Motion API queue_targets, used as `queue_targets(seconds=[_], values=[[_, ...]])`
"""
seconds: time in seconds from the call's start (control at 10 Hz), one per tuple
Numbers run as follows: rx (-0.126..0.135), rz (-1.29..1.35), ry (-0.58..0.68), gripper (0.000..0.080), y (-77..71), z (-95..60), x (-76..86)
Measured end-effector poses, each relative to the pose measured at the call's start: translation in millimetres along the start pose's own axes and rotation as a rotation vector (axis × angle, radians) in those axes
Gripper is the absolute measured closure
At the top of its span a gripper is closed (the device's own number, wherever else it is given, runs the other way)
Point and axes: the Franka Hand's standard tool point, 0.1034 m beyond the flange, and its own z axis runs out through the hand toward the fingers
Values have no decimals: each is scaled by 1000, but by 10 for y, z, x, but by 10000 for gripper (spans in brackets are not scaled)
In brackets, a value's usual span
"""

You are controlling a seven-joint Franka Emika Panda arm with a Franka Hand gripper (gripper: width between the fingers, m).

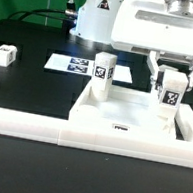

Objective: Assemble square table

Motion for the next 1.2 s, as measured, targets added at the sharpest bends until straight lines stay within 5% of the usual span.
queue_targets(seconds=[0.9, 1.0, 1.1, 1.2], values=[[-5, -5, -9, 509, -13, 96, -31], [-5, -6, -10, 268, -13, 97, -33], [-5, -7, -10, 268, -13, 97, -33], [-5, -7, -10, 187, -12, 98, -34]])
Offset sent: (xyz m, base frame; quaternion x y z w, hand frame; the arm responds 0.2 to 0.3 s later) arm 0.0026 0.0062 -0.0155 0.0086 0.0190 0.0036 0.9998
